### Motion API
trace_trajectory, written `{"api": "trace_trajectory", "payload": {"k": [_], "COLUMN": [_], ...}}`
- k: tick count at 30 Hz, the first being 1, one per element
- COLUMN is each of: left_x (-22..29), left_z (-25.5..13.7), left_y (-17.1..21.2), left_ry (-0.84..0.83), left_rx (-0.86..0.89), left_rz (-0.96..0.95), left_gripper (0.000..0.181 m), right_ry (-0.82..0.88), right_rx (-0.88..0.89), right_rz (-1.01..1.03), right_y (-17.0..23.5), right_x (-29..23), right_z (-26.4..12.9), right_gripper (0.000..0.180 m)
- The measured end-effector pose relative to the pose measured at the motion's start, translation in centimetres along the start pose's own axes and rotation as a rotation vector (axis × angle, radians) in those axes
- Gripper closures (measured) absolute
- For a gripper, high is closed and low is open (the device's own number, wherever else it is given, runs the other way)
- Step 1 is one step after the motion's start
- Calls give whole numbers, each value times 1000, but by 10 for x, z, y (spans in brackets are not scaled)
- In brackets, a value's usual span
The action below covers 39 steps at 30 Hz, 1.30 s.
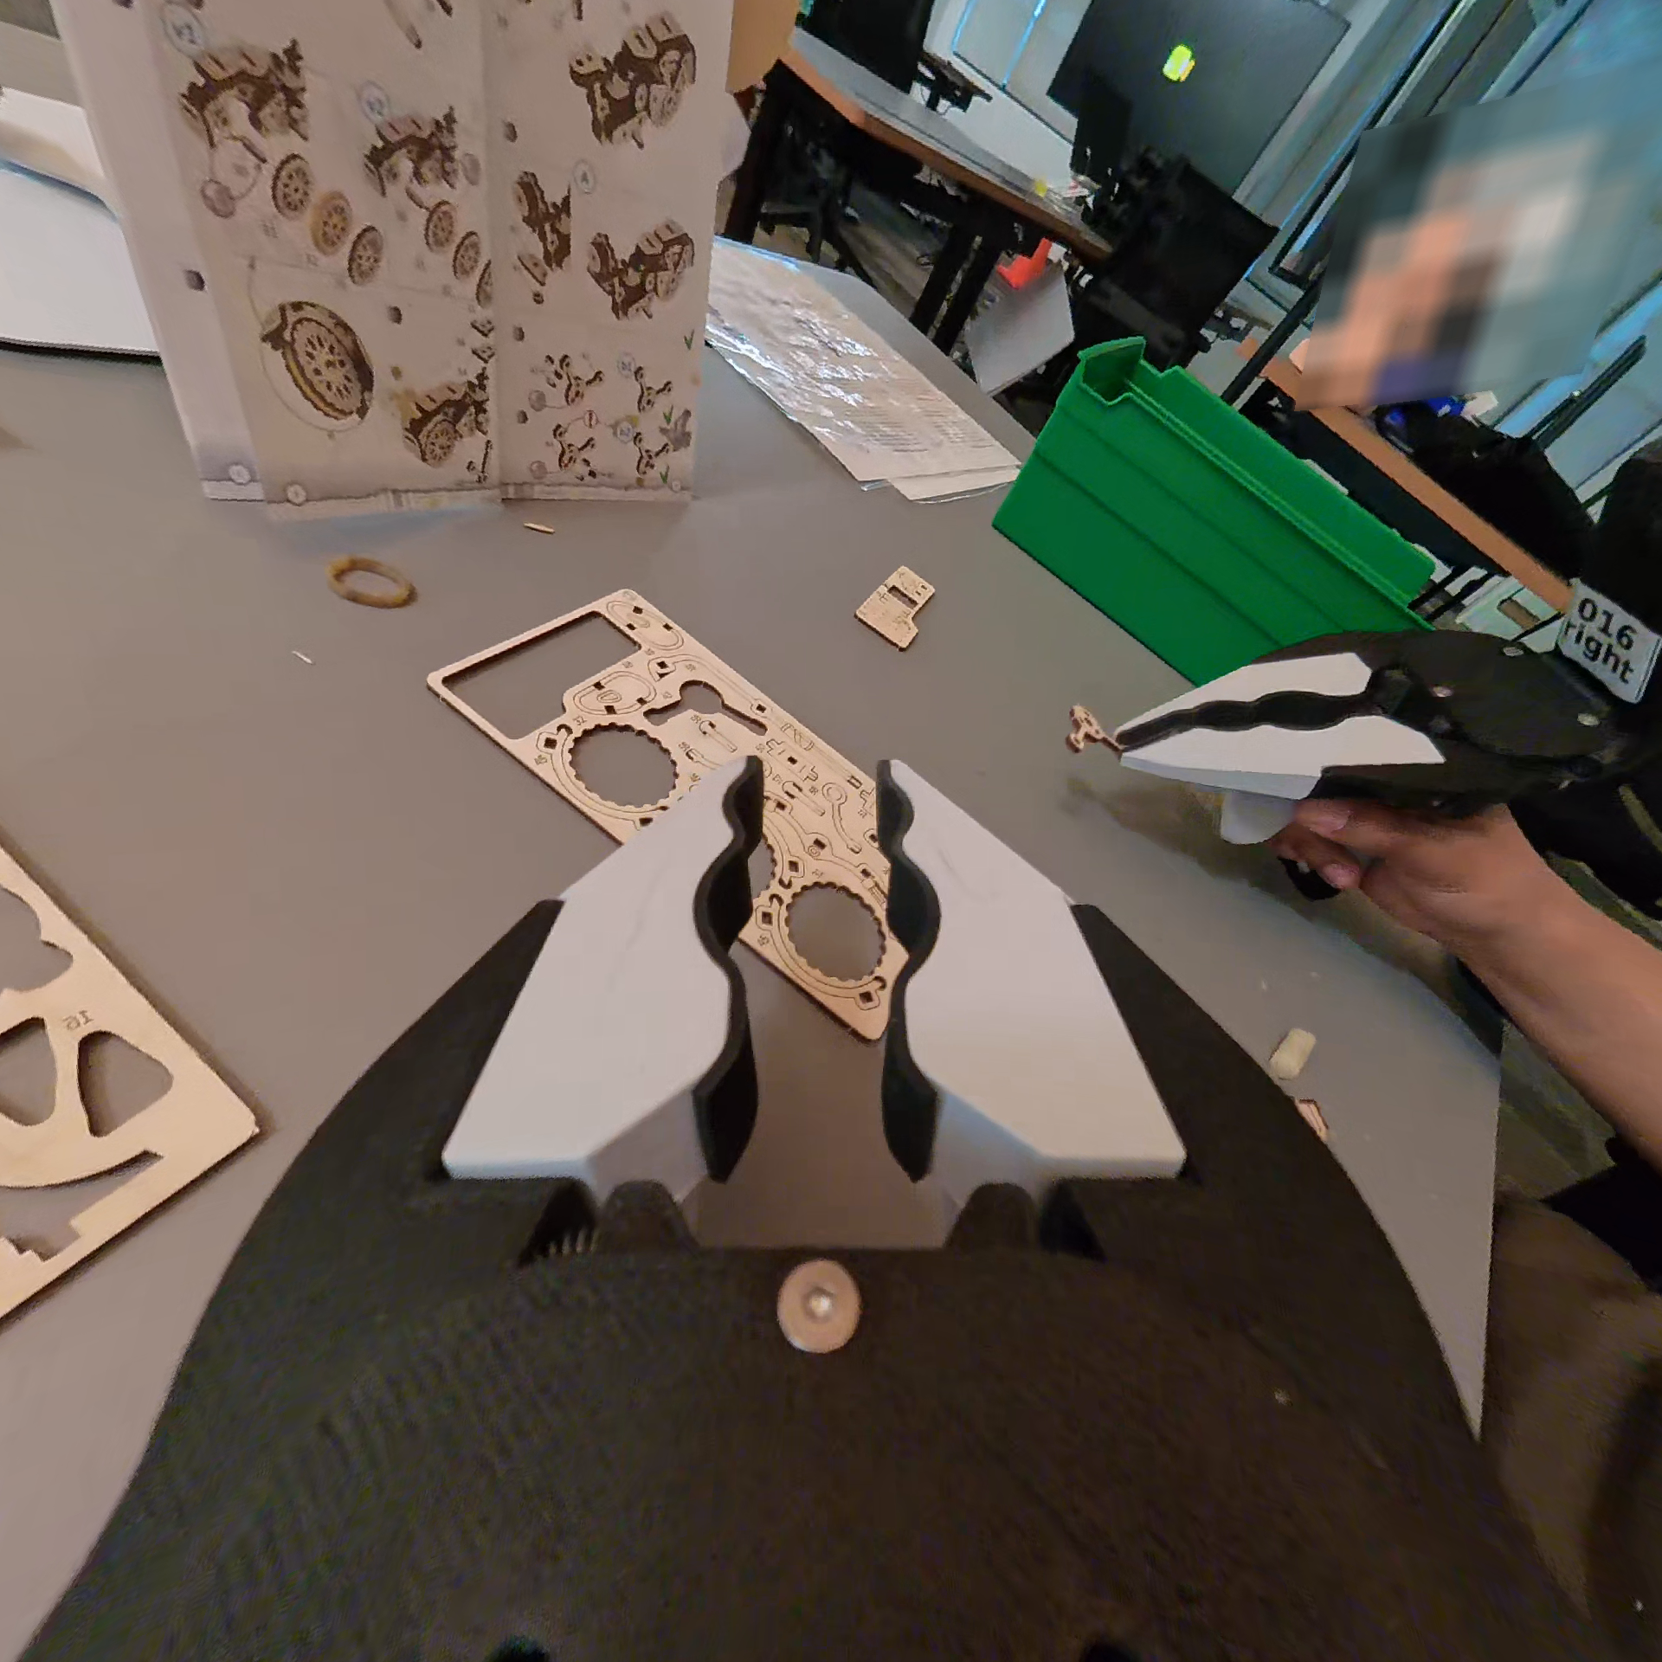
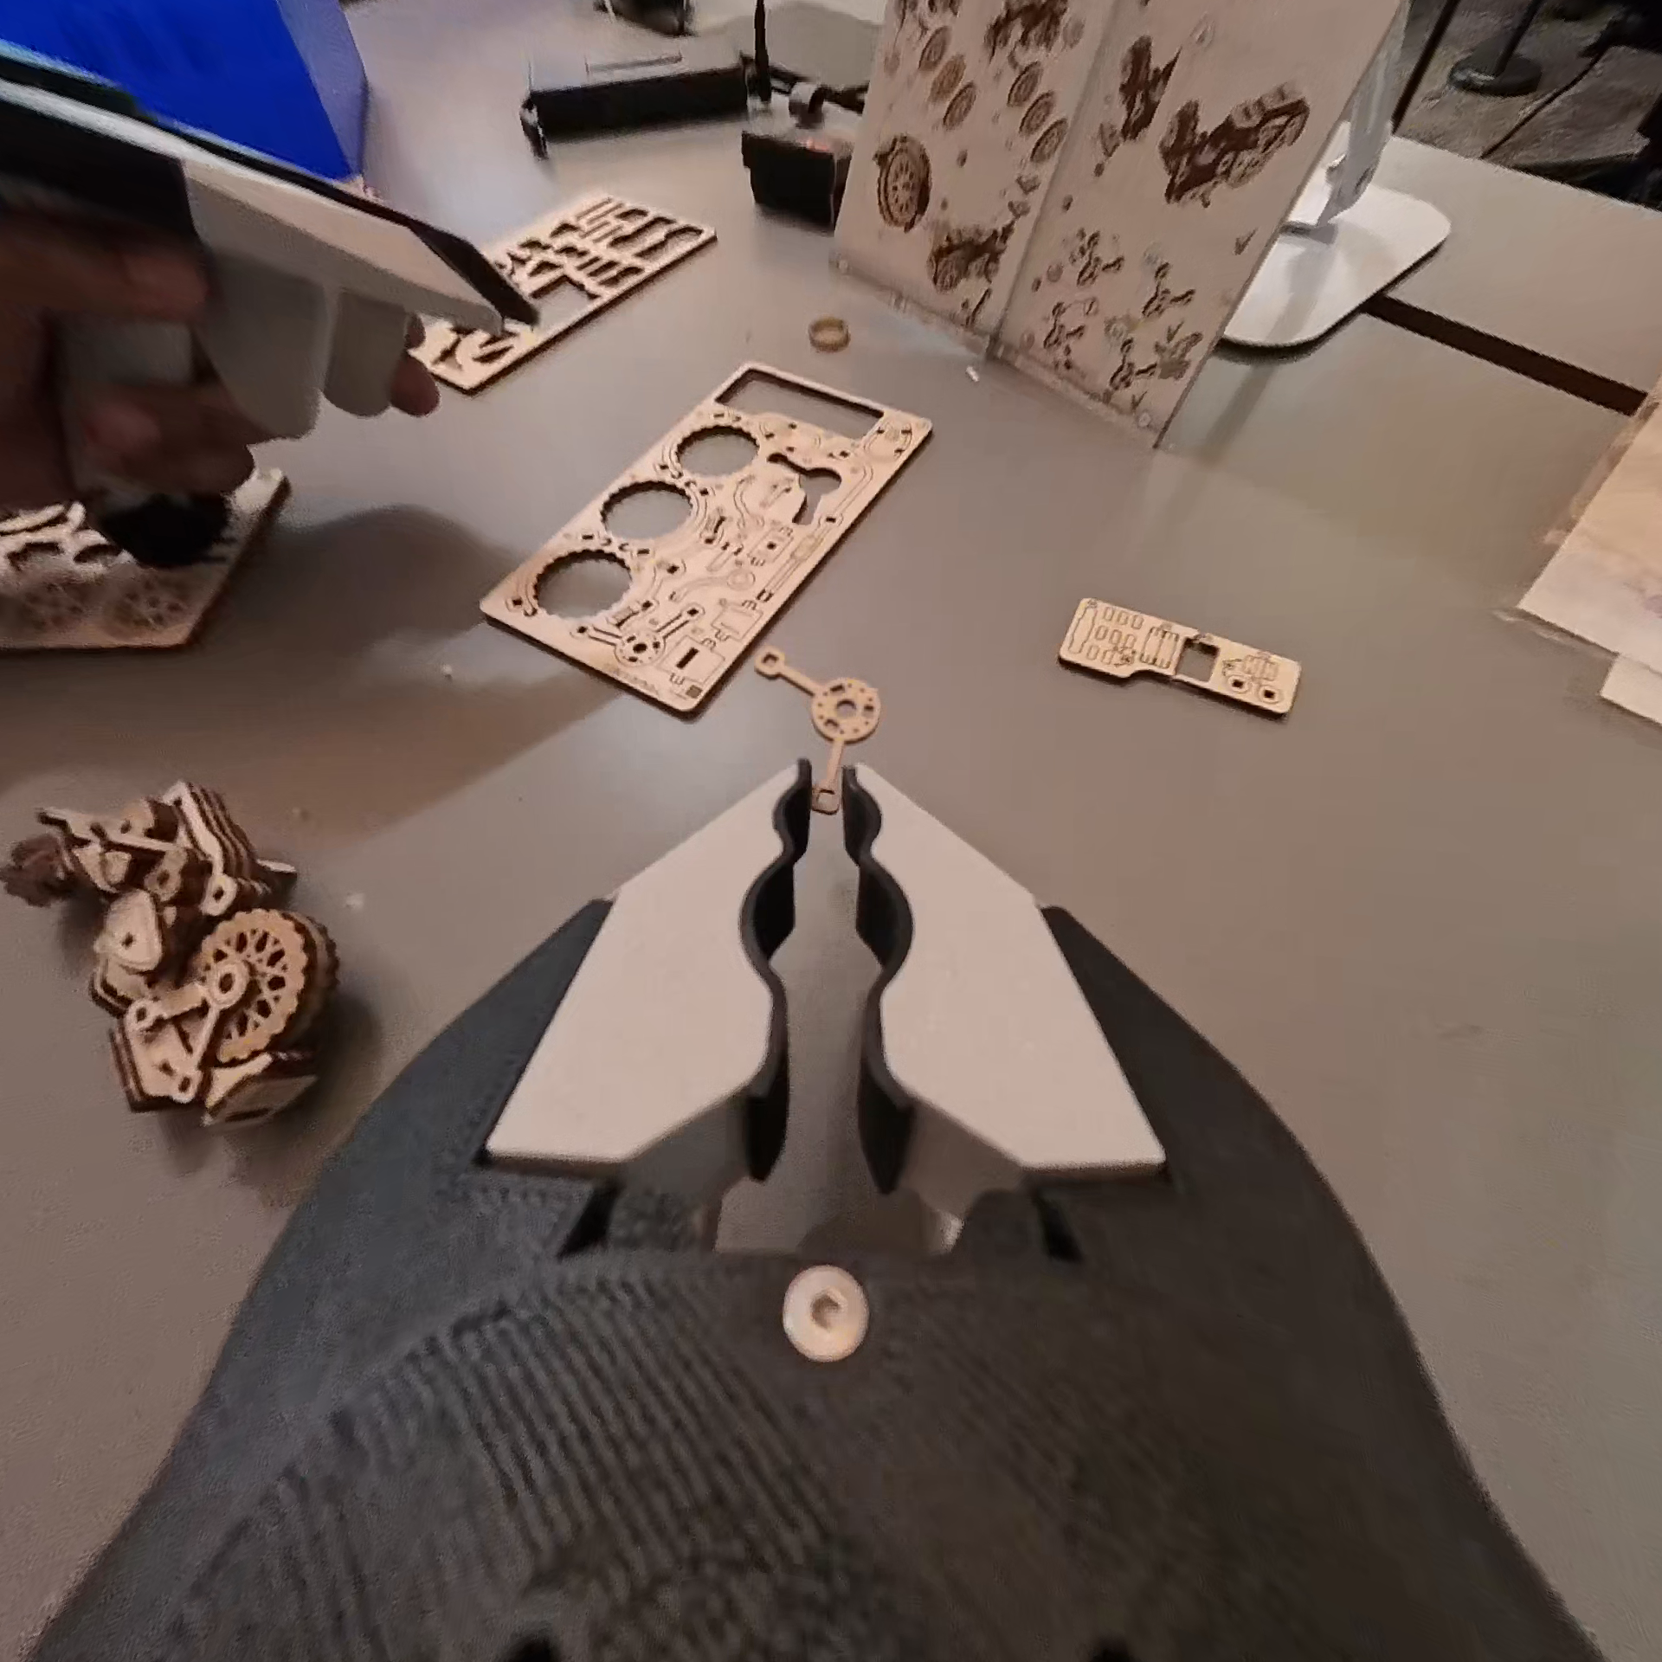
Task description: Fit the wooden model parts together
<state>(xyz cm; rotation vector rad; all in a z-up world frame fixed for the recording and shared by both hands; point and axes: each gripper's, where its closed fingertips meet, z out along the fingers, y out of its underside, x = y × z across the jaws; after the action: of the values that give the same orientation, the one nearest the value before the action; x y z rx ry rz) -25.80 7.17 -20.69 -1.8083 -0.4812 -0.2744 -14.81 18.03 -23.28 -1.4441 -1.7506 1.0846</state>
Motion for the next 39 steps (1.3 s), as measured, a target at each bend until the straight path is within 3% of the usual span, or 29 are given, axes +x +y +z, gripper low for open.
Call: {"api": "trace_trajectory", "payload": {"k": [16,24,39], "left_x": [-4,-8,-8], "left_z": [-1,-5,-9], "left_y": [-7,-9,-10], "left_ry": [14,9,5], "left_rx": [26,38,47], "left_rz": [0,-4,31], "left_gripper": [157,156,155], "right_ry": [-18,14,65], "right_rx": [-148,-58,100], "right_rz": [-113,-70,73], "right_y": [24,9,-13], "right_x": [-6,6,35], "right_z": [16,7,-18], "right_gripper": [171,160,157]}}
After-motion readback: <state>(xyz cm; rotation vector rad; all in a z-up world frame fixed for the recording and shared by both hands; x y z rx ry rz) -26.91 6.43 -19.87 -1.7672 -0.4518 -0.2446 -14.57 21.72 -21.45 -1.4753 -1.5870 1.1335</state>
